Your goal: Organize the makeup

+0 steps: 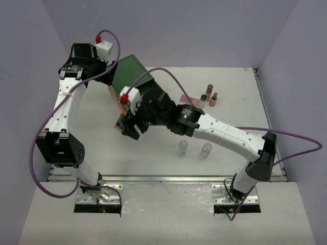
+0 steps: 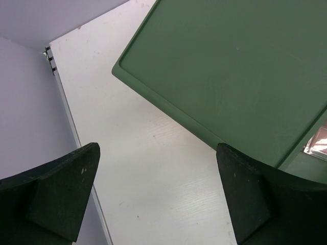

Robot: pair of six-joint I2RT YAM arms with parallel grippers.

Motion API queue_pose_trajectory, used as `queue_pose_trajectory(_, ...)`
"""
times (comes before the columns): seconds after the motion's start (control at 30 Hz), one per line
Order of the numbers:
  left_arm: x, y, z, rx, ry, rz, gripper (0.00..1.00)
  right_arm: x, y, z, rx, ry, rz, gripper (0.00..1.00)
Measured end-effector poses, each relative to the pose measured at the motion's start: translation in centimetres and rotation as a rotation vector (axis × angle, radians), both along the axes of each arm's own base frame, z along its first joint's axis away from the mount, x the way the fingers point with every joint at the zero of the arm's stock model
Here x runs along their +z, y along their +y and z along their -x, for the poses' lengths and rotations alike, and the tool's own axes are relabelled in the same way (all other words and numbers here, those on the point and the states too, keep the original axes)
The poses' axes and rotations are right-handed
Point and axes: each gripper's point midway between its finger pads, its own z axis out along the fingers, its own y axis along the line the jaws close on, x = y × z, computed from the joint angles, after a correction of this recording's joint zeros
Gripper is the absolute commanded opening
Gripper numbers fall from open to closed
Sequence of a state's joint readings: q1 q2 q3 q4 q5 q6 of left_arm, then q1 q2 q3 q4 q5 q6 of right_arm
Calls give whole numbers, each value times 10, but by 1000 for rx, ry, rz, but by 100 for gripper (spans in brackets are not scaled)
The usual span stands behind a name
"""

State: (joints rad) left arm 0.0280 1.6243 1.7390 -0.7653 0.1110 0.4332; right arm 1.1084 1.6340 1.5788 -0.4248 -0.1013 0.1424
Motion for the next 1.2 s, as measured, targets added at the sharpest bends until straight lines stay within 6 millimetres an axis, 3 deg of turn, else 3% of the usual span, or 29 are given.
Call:
queue_pose_trajectory(0.1,0,-2,0,3,2,18,95,61,-3,-71,-175,-45,-154,11)
queue_pose_trajectory(0.17,-2,-3,-1,6,6,29,95,77,-18,-119,-306,-62,-195,11)
queue_pose_trajectory(0.27,-6,-4,-3,12,16,39,95,71,-35,-180,-475,-88,-187,11)
queue_pose_trajectory(0.37,-9,-4,-3,18,25,47,95,38,-35,-211,-555,-97,-114,12)
queue_pose_trajectory(0.53,-9,-5,-3,22,26,55,96,-29,-28,-222,-591,-64,32,13)
queue_pose_trajectory(0.67,-10,-5,-3,21,28,58,96,-54,-35,-219,-615,-32,98,18)
queue_pose_trajectory(0.77,-12,-5,-3,21,31,58,96,-68,-42,-215,-631,-7,129,37)
queue_pose_trajectory(0.87,-13,-6,-4,20,34,59,97,-85,-48,-210,-636,13,165,65)
queue_pose_trajectory(1.0,-16,-7,-5,19,40,65,97,-91,-51,-208,-635,14,186,94)
queue_pose_trajectory(1.2,-18,-7,-5,19,44,68,97,-70,-45,-211,-593,-21,163,98)
